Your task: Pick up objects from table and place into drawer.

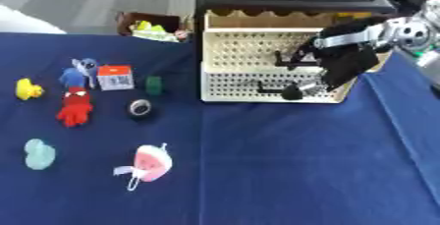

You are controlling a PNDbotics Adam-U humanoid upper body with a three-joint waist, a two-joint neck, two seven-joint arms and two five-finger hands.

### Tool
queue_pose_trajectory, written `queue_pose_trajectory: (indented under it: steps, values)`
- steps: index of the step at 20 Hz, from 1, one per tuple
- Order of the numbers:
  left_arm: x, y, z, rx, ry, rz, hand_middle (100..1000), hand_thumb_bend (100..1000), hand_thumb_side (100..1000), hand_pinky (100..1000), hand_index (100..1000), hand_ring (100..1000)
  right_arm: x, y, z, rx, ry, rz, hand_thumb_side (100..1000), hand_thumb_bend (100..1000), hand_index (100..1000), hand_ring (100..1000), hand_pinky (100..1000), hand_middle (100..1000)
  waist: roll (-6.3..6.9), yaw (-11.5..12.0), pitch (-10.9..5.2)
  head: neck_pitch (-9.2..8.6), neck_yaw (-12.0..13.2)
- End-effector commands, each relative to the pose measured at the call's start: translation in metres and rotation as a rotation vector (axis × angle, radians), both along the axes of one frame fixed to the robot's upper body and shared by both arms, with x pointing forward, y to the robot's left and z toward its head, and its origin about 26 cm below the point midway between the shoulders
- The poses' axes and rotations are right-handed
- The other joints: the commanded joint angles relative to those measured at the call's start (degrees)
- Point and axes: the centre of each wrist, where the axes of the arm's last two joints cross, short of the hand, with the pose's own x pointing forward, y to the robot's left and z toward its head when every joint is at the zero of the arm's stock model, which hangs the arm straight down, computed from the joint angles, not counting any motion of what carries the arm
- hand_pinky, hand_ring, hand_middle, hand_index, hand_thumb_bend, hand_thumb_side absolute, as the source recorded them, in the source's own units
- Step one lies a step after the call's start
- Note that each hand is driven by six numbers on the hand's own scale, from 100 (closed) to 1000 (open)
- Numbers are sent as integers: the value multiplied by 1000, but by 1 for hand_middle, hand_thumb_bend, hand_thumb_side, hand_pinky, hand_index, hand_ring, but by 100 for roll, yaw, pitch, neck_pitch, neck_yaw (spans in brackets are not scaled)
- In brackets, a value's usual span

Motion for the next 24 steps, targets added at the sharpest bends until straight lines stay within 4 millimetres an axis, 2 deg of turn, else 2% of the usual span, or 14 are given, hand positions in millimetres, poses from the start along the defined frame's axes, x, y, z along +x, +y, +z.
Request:
queue_pose_trajectory:
  steps: [1,10,24]
  values:
    - [-2,-2,7,5,-26,-10,574,100,1000,425,813,516,-15,-5,11,-6,-23,-10,834,477,884,100,100,100,12,-4,-123,-73,-19]
    - [-2,-3,8,5,-27,-15,574,100,1000,425,812,516,-45,-4,13,31,-15,-22,856,464,884,100,100,100,28,-6,-112,-83,-33]
    - [-2,-3,8,3,-27,-16,576,100,1000,425,812,517,-72,-2,4,50,47,-19,886,460,884,100,100,100,29,-10,-93,-113,-51]
